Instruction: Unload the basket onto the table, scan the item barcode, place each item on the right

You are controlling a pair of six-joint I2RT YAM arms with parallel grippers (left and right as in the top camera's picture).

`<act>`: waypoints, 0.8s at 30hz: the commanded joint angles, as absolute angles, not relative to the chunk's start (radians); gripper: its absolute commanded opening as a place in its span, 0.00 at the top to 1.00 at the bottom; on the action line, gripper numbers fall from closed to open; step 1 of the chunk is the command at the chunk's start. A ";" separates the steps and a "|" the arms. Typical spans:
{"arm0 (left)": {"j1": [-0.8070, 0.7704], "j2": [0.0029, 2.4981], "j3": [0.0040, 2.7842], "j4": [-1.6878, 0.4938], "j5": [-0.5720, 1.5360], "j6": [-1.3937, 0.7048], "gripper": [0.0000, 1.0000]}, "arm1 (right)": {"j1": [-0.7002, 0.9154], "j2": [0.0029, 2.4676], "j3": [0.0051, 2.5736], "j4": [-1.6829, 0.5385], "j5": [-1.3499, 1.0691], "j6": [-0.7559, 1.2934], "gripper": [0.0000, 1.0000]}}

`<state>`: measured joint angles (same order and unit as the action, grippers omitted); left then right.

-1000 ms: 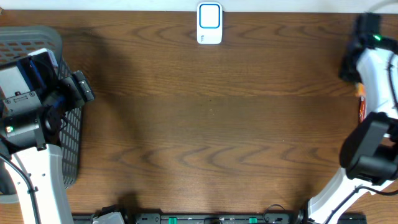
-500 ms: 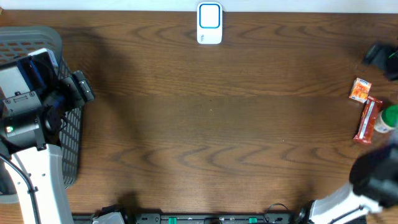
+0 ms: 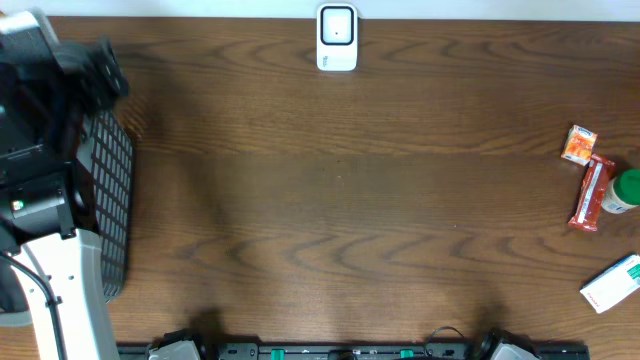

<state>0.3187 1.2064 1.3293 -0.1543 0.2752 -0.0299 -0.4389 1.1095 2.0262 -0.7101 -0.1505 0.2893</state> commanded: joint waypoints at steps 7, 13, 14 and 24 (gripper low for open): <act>0.320 1.145 1.339 -0.007 0.407 0.067 0.09 | -0.357 1.109 2.002 -0.614 -0.162 0.292 0.01; 0.282 0.970 1.339 -0.290 0.261 0.329 0.09 | -0.212 1.022 1.860 -0.647 -0.129 0.076 0.01; 0.270 0.932 1.339 -0.325 0.217 0.345 0.09 | -0.190 0.983 1.810 -0.646 -0.105 0.059 0.01; 0.258 0.550 1.282 -0.403 0.197 0.343 0.09 | -0.202 0.448 1.227 -0.385 -0.080 0.096 0.01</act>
